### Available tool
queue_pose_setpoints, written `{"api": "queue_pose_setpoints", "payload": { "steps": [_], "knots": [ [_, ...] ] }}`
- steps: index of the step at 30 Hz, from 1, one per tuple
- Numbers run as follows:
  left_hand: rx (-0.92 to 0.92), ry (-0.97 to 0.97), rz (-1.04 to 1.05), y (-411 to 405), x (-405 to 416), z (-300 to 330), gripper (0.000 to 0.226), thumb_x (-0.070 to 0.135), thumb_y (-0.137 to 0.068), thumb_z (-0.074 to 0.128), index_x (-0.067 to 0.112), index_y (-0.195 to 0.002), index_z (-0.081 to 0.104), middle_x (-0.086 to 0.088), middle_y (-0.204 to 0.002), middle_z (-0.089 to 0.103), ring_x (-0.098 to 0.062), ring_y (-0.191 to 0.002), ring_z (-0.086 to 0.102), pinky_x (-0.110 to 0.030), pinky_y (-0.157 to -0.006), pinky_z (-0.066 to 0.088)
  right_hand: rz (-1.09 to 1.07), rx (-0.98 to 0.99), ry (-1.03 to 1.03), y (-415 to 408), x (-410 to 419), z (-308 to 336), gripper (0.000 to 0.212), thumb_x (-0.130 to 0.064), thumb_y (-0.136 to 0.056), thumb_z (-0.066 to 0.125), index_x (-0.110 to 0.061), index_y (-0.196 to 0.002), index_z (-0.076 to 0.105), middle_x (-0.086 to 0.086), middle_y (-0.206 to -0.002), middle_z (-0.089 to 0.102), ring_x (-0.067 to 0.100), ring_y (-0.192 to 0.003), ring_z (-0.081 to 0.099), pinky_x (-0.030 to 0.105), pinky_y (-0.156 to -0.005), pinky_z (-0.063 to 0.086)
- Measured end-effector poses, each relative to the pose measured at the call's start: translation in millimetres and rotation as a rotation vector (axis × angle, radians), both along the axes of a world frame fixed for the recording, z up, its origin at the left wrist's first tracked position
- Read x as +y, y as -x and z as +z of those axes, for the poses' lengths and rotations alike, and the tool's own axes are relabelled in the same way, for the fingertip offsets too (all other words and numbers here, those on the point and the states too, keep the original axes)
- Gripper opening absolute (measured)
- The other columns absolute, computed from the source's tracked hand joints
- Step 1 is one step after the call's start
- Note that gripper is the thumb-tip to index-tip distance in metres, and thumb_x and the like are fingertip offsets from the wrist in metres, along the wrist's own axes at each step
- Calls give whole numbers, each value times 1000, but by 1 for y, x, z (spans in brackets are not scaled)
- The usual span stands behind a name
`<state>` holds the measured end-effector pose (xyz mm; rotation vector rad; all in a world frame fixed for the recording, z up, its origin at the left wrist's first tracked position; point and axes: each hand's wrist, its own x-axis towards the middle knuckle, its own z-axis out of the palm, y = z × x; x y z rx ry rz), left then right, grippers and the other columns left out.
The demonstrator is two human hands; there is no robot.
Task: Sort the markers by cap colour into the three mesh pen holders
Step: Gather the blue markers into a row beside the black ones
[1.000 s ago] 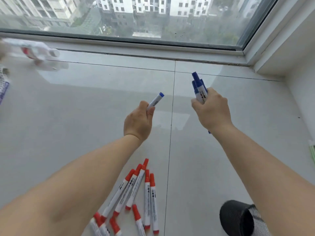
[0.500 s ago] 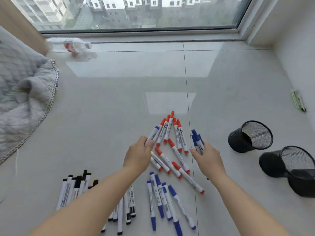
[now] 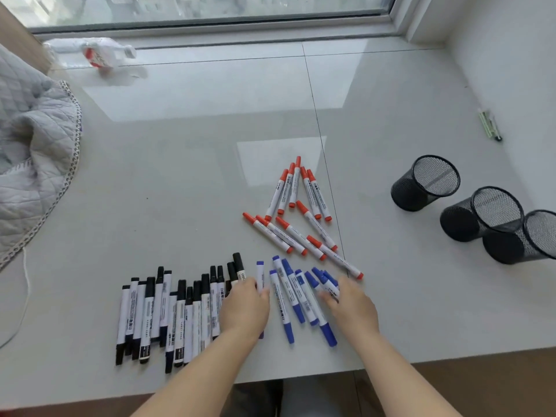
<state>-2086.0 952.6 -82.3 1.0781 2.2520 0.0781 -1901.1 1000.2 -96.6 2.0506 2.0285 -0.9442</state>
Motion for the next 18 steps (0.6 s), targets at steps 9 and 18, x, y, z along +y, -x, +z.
{"api": "queue_pose_setpoints", "payload": {
  "steps": [9,18],
  "knots": [
    [4,22,-95,-15,-1,1,29,42,-90,49,20,-109,49,4,-83,53,-15,-72,54,-26,-53,41,-13,55,-37,25,-17,-4,24,-44,-90,49,-23,-99,44,-8,-88,47,5,-65,43,14,-47,24],
    [-15,-38,-98,-17,-3,4,47,37,-90,53,21,-129,32,-3,-97,62,-21,-82,62,-31,-59,48,-21,85,-204,26,-32,-15,54,-36,-93,47,-19,-142,30,1,-131,43,12,-116,40,20,-91,39]
  ]
}}
